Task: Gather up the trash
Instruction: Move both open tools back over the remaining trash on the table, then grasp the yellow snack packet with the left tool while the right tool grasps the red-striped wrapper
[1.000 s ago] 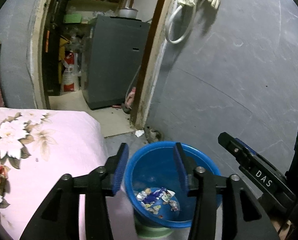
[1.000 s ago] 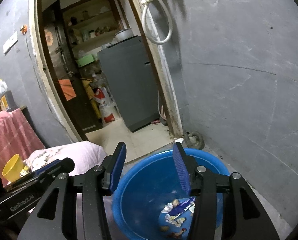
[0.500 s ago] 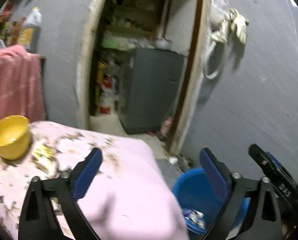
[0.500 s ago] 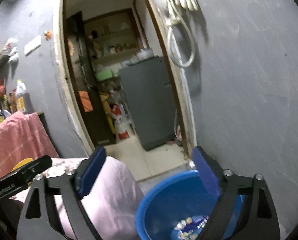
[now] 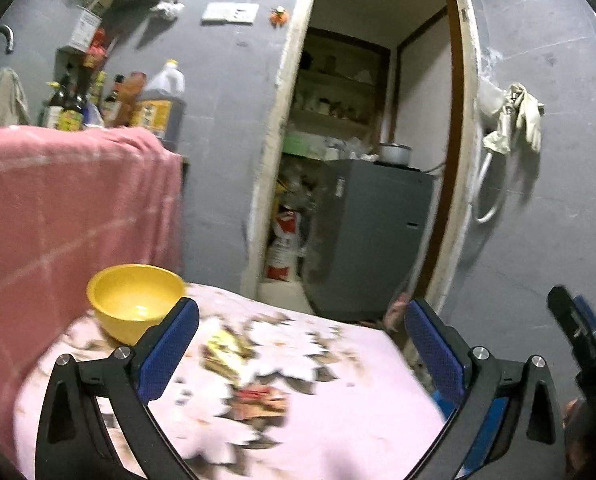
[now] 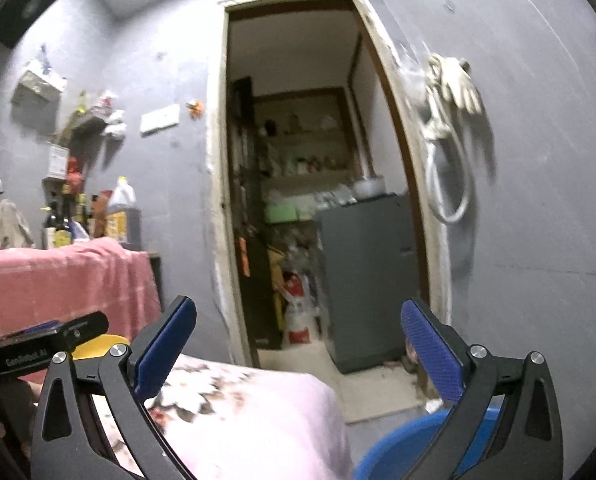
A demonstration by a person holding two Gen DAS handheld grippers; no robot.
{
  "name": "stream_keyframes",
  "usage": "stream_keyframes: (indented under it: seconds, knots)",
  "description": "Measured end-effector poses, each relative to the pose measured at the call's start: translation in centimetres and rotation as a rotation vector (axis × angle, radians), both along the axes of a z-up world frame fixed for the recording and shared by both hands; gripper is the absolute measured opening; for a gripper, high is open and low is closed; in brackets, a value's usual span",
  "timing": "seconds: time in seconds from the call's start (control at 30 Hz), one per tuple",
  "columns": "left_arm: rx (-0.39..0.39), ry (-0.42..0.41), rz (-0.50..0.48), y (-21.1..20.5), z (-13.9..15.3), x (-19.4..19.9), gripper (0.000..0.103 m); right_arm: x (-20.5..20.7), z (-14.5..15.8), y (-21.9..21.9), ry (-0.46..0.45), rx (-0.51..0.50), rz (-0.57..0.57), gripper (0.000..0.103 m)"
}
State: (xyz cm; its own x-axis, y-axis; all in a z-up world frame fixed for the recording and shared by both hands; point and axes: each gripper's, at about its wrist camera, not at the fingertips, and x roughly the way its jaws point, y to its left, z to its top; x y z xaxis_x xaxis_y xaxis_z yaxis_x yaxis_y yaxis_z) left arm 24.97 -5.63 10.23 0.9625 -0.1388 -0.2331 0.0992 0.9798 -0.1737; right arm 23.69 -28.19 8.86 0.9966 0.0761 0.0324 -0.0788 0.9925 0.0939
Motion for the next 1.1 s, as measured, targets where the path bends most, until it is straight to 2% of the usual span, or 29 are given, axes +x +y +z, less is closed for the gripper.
stream_keyframes:
  seconds: [0.27,0.6,0.73,1.03,1.1]
  knots:
    - [0.054,-0.035,0.108,4.8,-1.0,-1.8,0.101,0.0,0.0,4.2,-0.055,-0.051,0.067,0.103]
    - [0.080,0.002,0.180,9.1,-3.4,-1.2,0.101,2.6,-1.3,7.9,0.073,-0.079,0.173,0.103]
    - [0.088,0.043,0.184,10.1,-4.2,-0.5,0.101,4.6,-2.3,9.7,0.173,-0.105,0.218,0.103]
    - [0.117,0.149,0.210,11.8,-6.0,1.7,0.101,9.6,-5.4,12.7,0.485,-0.140,0.342,0.103]
    - [0.131,0.182,0.207,12.1,-6.5,2.3,0.101,11.0,-6.2,13.6,0.568,-0.154,0.380,0.096]
